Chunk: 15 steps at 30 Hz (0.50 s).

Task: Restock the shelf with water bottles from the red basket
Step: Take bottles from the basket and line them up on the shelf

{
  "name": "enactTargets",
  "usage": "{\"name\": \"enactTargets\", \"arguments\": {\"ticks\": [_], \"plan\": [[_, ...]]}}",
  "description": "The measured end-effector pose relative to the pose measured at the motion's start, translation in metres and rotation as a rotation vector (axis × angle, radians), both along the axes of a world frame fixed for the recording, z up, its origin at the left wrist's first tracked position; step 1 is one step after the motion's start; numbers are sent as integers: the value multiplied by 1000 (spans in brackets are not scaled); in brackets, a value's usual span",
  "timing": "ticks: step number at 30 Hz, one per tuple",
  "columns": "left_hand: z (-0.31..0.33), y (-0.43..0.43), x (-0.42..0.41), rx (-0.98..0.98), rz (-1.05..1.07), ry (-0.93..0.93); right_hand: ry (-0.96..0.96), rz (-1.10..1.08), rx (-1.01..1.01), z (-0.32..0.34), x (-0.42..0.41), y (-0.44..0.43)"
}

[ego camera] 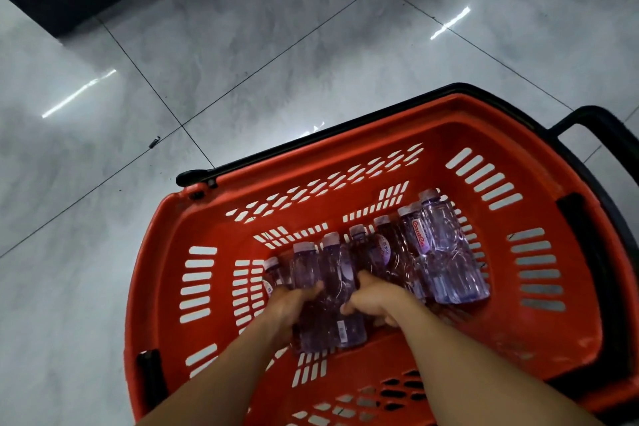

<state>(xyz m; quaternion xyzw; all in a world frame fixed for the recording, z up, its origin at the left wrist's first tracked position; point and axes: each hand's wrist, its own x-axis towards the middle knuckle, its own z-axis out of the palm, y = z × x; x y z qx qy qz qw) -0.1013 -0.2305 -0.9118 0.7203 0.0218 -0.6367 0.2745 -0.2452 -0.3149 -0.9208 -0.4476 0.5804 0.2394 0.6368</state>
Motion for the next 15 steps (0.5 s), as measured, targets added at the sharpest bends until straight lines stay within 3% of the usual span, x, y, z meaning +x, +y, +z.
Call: {"name": "enactTargets", "arguments": {"ticks": [6, 11, 15], "plan": [[22, -9, 4, -24, 46, 134, -157, -192, 270, 22, 3, -8], [61, -21, 10, -175, -125, 190, -298, -315, 210, 69, -11, -25], [115, -32, 11, -370, -121, 216, -451, -376, 115, 112, -33, -28]]}}
